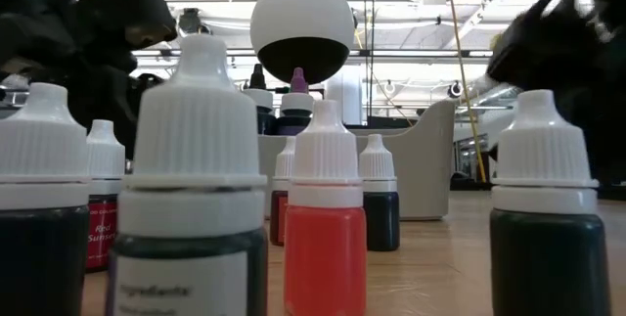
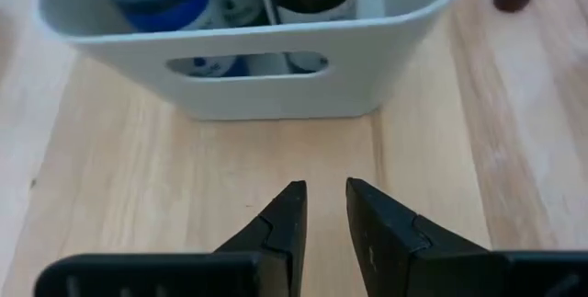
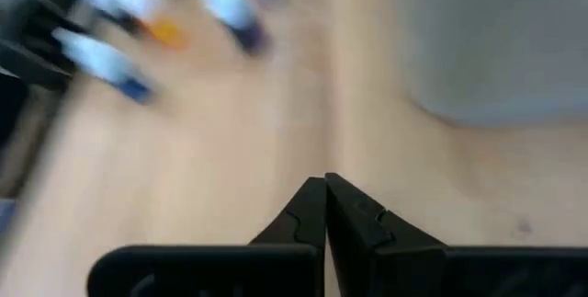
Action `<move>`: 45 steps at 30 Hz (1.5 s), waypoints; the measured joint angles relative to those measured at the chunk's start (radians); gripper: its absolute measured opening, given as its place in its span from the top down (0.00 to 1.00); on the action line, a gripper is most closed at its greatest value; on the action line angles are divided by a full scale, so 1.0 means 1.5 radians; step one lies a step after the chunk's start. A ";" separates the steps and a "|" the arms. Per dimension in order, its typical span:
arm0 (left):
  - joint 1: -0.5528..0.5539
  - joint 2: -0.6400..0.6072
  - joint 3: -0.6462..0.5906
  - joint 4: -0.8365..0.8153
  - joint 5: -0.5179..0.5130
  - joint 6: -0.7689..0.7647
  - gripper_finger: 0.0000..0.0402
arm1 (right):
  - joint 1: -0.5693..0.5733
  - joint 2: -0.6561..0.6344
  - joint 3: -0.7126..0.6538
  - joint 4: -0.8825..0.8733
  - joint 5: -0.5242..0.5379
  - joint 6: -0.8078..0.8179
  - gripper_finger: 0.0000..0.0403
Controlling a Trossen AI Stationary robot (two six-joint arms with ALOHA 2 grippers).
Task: Pick & Place food coloring
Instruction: Put the small blue food coloring bottle into the gray bin
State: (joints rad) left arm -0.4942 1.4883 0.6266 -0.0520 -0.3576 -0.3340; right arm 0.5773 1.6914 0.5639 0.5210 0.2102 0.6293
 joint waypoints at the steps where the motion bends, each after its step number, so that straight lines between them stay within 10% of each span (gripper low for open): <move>1: 0.000 0.000 0.000 0.001 -0.001 0.009 0.78 | 0.009 0.000 0.000 0.026 0.002 -0.009 1.00; 11: 0.015 0.000 0.000 0.011 -0.038 0.010 0.78 | 0.135 0.001 0.092 0.174 0.240 -0.220 1.00; 23: -0.009 0.000 0.000 0.002 -0.024 0.007 0.78 | 0.200 0.188 0.572 -0.437 0.376 -0.181 0.87; 34: -0.012 0.000 0.000 0.006 -0.030 0.009 0.78 | 0.195 0.223 0.507 -0.322 0.348 -0.185 0.48; 45: -0.012 0.000 0.000 0.001 -0.048 0.012 0.78 | 0.160 0.223 0.401 -0.124 0.262 -0.204 0.44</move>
State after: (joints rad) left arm -0.5119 1.4887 0.6262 -0.0505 -0.4291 -0.3164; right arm 0.8175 2.0262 1.1656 0.3349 0.6031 0.3238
